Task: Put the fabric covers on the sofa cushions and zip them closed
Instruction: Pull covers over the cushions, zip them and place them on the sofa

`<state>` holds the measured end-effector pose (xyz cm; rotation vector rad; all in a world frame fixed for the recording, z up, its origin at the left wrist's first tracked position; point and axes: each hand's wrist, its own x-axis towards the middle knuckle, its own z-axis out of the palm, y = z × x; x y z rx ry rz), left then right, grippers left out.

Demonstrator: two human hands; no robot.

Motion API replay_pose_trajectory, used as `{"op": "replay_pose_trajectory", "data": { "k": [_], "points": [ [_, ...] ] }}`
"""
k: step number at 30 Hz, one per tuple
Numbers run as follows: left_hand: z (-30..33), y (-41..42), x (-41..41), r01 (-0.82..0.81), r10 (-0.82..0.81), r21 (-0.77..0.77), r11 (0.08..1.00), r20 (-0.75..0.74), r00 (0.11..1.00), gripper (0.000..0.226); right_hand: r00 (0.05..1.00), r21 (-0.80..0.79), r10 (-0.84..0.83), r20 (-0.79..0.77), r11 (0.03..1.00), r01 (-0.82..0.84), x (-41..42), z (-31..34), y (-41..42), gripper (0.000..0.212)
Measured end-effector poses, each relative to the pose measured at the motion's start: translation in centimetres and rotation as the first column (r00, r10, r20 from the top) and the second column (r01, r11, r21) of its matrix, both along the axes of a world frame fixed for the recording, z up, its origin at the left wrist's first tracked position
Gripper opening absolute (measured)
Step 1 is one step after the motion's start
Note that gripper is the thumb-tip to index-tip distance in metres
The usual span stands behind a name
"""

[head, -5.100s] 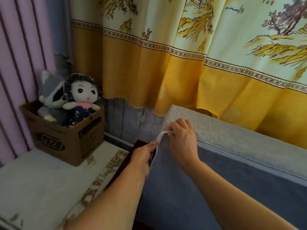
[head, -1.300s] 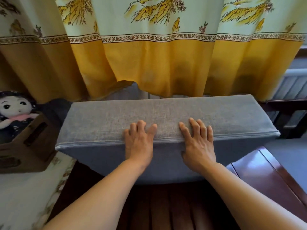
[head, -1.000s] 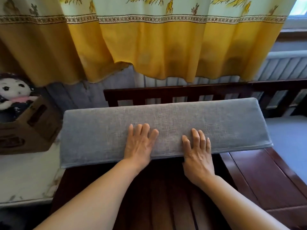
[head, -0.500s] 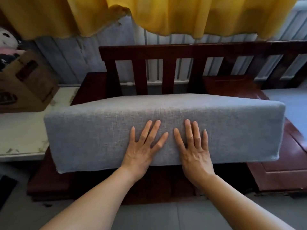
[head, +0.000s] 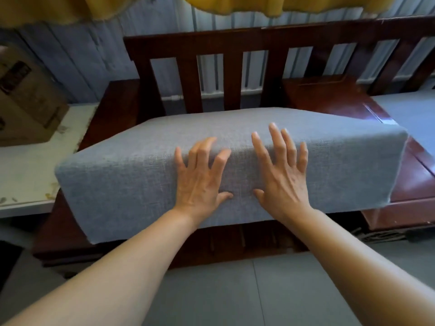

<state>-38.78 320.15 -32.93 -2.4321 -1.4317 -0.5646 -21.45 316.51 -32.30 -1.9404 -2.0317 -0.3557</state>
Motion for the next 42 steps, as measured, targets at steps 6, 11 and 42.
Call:
{"op": "replay_pose_trajectory", "data": {
  "k": [6, 11, 42],
  "points": [
    [-1.2, -1.4, 1.0, -0.174, 0.120, -0.251, 0.952, -0.213, 0.970, 0.114, 0.998, -0.183, 0.048, 0.042, 0.982, -0.039, 0.7, -2.6, 0.0, 0.120],
    [-4.2, -1.5, 1.2, -0.103, 0.034, -0.237, 0.966, -0.277, 0.960, 0.115, 0.996, -0.107, 0.060, 0.063, 0.993, -0.053, 0.4, -6.2, -0.4, 0.126],
    [-30.1, -6.1, -1.1, 0.053, -0.114, -0.393, 0.918, -0.132, 0.985, 0.101, 0.999, -0.333, 0.024, 0.044, 0.943, -0.008, -0.7, -31.5, -5.9, 0.128]
  ]
}}
